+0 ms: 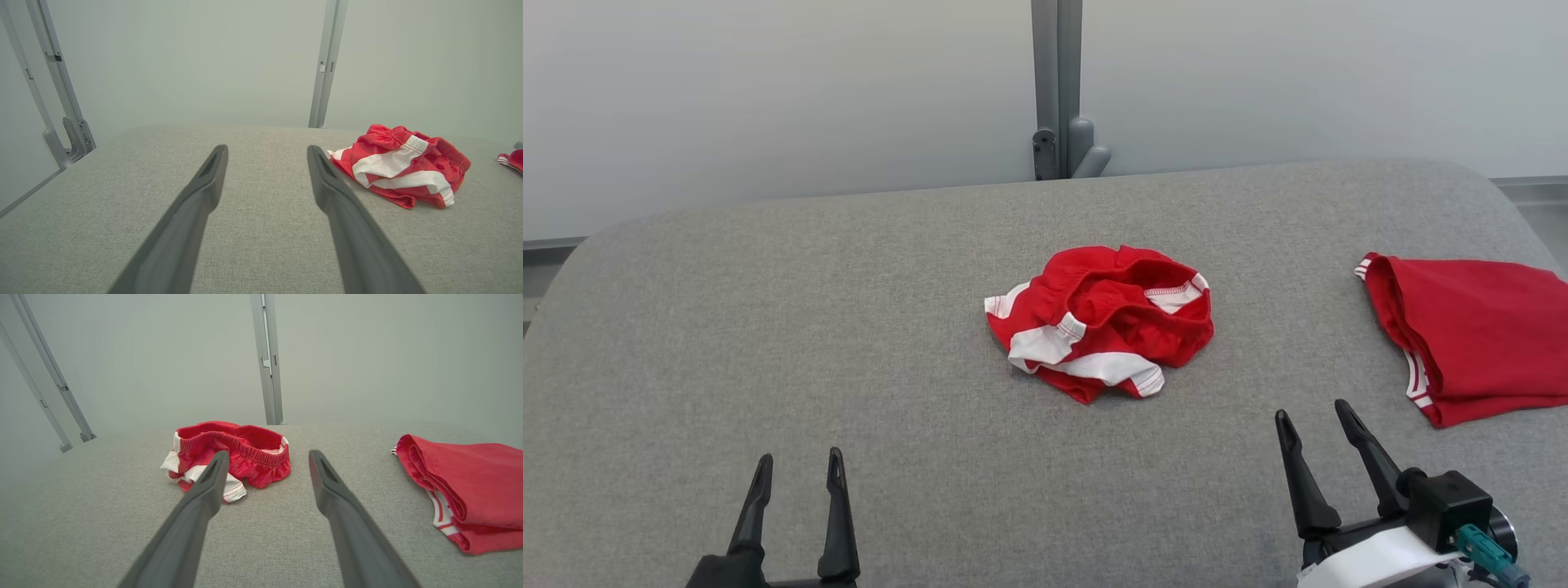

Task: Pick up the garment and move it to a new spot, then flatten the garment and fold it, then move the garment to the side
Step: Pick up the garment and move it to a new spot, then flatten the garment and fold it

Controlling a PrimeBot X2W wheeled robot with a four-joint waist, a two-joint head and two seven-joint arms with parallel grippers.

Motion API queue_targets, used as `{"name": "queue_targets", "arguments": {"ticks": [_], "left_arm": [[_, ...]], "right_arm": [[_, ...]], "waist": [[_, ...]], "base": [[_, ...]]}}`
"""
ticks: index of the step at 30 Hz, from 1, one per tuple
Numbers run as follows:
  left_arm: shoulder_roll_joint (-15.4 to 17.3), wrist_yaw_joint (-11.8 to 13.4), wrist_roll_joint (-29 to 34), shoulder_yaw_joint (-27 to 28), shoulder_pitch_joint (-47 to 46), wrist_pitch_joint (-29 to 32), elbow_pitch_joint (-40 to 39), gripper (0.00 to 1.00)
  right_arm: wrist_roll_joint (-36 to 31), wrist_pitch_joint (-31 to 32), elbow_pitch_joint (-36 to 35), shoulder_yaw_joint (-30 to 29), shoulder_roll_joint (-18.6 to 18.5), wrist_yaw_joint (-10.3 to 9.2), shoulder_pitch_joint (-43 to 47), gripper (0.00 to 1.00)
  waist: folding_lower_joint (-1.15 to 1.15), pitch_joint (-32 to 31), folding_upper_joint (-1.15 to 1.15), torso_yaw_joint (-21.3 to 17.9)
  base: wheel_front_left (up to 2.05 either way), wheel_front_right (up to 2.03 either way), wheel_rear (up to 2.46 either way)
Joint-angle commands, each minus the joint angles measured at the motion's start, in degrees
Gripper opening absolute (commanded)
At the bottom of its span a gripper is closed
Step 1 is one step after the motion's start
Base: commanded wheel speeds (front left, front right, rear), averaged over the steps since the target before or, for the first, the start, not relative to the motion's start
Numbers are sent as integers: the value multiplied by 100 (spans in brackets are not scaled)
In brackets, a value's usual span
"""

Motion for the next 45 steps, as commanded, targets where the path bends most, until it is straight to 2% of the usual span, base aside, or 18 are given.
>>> {"name": "queue_targets", "arguments": {"ticks": [1, 5, 11, 45], "left_arm": [[1, 30, 37, -22, 80, -9, -47, 100], [-4, 193, -111, -162, 255, -9, -115, 100], [-4, 242, -124, -215, 295, -9, -64, 100], [-4, 300, -37, -268, 198, -10, -11, 100]], "right_arm": [[-56, -6, -45, -35, -8, -9, 83, 100], [-124, -6, -97, -98, 38, -9, 186, 100], [-169, -6, -116, -112, 60, -9, 204, 100], [-186, -6, -124, -82, 74, -9, 155, 100]], "waist": [[0, -36, 0, 17], [0, -81, 0, 33], [0, -106, 0, 20], [0, -127, 0, -73]], "base": [[0, 0, 0], [0, 0, 0], [0, 0, 0], [0, 0, 0]]}}
